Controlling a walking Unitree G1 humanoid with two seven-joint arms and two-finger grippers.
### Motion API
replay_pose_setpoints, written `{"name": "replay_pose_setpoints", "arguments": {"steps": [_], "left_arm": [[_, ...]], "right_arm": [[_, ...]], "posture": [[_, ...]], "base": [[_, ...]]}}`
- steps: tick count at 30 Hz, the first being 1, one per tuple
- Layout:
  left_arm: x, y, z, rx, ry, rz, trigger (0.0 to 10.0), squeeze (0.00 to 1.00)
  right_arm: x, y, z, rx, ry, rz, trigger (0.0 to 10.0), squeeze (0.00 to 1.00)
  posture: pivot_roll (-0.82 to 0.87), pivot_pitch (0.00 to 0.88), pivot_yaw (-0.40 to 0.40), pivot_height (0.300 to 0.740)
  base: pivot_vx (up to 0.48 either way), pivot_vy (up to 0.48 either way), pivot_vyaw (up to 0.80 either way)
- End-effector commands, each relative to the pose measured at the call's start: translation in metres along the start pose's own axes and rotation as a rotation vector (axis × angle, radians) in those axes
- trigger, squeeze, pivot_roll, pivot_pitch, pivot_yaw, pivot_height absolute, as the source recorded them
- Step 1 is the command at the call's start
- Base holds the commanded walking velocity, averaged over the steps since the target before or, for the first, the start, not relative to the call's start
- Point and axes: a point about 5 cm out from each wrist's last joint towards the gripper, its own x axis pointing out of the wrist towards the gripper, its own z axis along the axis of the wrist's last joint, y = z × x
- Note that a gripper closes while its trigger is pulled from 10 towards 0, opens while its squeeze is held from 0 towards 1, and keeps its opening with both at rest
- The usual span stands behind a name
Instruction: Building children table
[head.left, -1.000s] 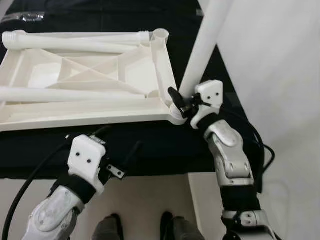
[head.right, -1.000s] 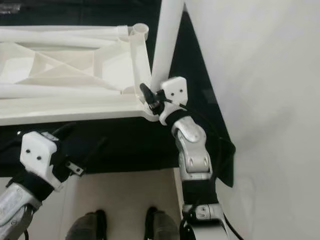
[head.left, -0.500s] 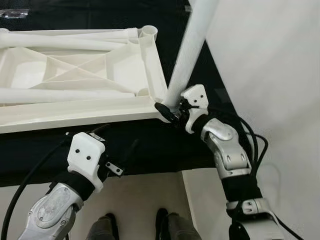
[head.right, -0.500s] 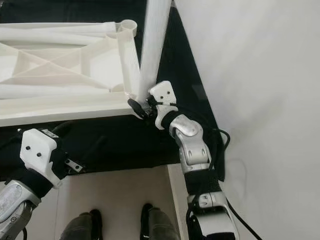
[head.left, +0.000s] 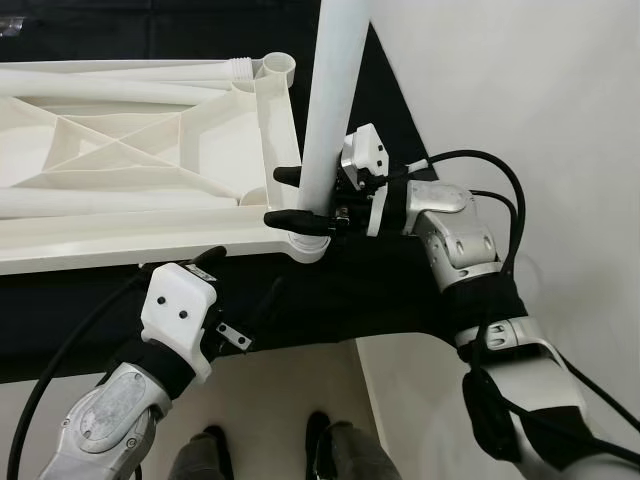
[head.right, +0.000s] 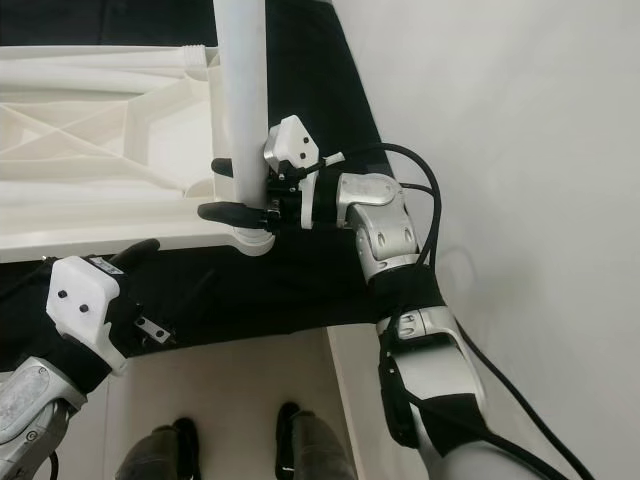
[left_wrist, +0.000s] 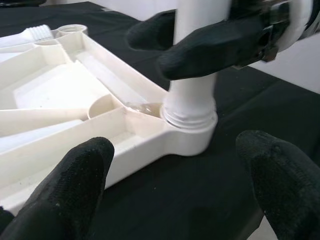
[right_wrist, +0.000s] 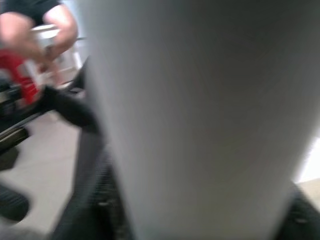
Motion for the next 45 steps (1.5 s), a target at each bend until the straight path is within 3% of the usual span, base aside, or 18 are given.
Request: {"name": "replay_pose_setpoints", "arguments": {"steps": [1,7,10,15,16,17,18,20,23,28,29,31,32,34,35,41,42,45], "left_arm": [[-0.002,-0.003,-0.003,-0.004,0.025,-0.012,10.0,0.00],[-0.001,-0.004,-0.003,-0.007,0.024,-0.026,10.0,0.00],[0.000,-0.005,-0.004,-0.012,0.027,-0.038,10.0,0.00],[0.000,-0.005,-0.005,-0.014,0.031,-0.043,10.0,0.00],[0.000,-0.005,-0.006,-0.017,0.036,-0.050,10.0,0.00],[0.000,-0.005,-0.007,-0.019,0.040,-0.059,10.0,0.00],[0.000,-0.005,-0.007,-0.019,0.040,-0.059,10.0,0.00],[0.000,-0.006,-0.007,-0.022,0.044,-0.071,10.0,0.00],[0.001,-0.006,-0.008,-0.022,0.044,-0.074,10.0,0.00],[0.002,-0.007,-0.008,-0.019,0.042,-0.079,10.0,0.00],[0.003,-0.007,-0.008,-0.017,0.040,-0.078,10.0,0.00],[0.003,-0.007,-0.008,-0.015,0.039,-0.076,10.0,0.00],[0.003,-0.006,-0.009,-0.012,0.039,-0.070,10.0,0.00],[0.002,-0.006,-0.009,-0.009,0.040,-0.066,10.0,0.00],[0.003,-0.005,-0.009,-0.007,0.040,-0.064,10.0,0.00],[0.005,-0.006,-0.009,-0.005,0.032,-0.064,10.0,0.00],[0.006,-0.007,-0.009,-0.007,0.029,-0.065,10.0,0.00],[0.006,-0.008,-0.008,-0.009,0.026,-0.065,10.0,0.00]], "right_arm": [[0.003,0.004,-0.005,0.023,0.027,0.101,0.0,0.00],[-0.007,0.003,-0.011,0.039,0.056,0.079,0.0,0.00],[-0.024,0.000,-0.047,0.081,0.134,-0.261,0.0,0.00],[-0.031,0.015,-0.072,0.155,0.151,-0.377,0.0,0.00],[-0.030,0.027,-0.085,0.189,0.177,-0.443,0.0,0.00],[-0.035,0.029,-0.096,0.205,0.233,-0.708,0.0,0.00],[-0.035,0.029,-0.096,0.205,0.233,-0.708,0.0,0.00],[-0.046,0.038,-0.103,0.228,0.274,-1.059,0.0,0.00],[-0.036,0.055,-0.099,0.218,0.266,-1.087,0.0,0.00],[-0.027,0.047,-0.093,0.174,0.258,-1.067,0.0,0.00],[-0.023,0.044,-0.092,0.177,0.255,-1.054,2.1,0.00],[-0.021,0.043,-0.091,0.175,0.270,-1.045,2.1,0.00],[-0.016,0.041,-0.088,0.186,0.255,-1.010,10.0,0.00],[-0.014,0.040,-0.087,0.194,0.246,-0.986,10.0,0.00],[-0.012,0.038,-0.082,0.204,0.220,-0.964,10.0,1.00],[0.000,0.020,-0.044,0.153,0.003,-0.703,10.0,0.96],[0.000,0.020,-0.034,0.129,-0.037,-0.545,10.0,0.00],[0.000,0.017,-0.029,0.098,-0.029,-0.440,10.0,0.00]], "posture": [[0.13,0.280,-0.136,0.740],[0.12,0.280,-0.130,0.740],[0.10,0.287,-0.129,0.740],[0.08,0.299,-0.118,0.740],[0.08,0.298,-0.112,0.740],[0.08,0.299,-0.110,0.740],[0.08,0.299,-0.110,0.740],[0.08,0.302,-0.111,0.740],[0.08,0.291,-0.100,0.740],[0.09,0.277,-0.119,0.740],[0.09,0.275,-0.122,0.740],[0.09,0.275,-0.122,0.740],[0.09,0.270,-0.124,0.740],[0.10,0.264,-0.124,0.740],[0.10,0.263,-0.125,0.740],[0.10,0.256,-0.124,0.740],[0.10,0.255,-0.126,0.740],[0.10,0.257,-0.127,0.740]], "base": [[0.000,0.000,0.00],[0.000,0.000,0.00],[0.000,0.000,0.00],[0.000,0.000,0.00],[0.000,0.000,0.00],[0.000,0.000,0.00],[0.000,0.000,0.00],[0.000,0.000,0.00],[0.000,0.000,0.00],[0.000,0.000,0.00],[0.000,0.000,0.00],[0.000,0.000,0.00],[0.000,0.000,0.00],[0.000,0.000,0.00],[0.000,0.000,0.00],[0.000,0.000,0.00],[0.000,0.000,0.00],[0.000,0.000,0.00]]}}
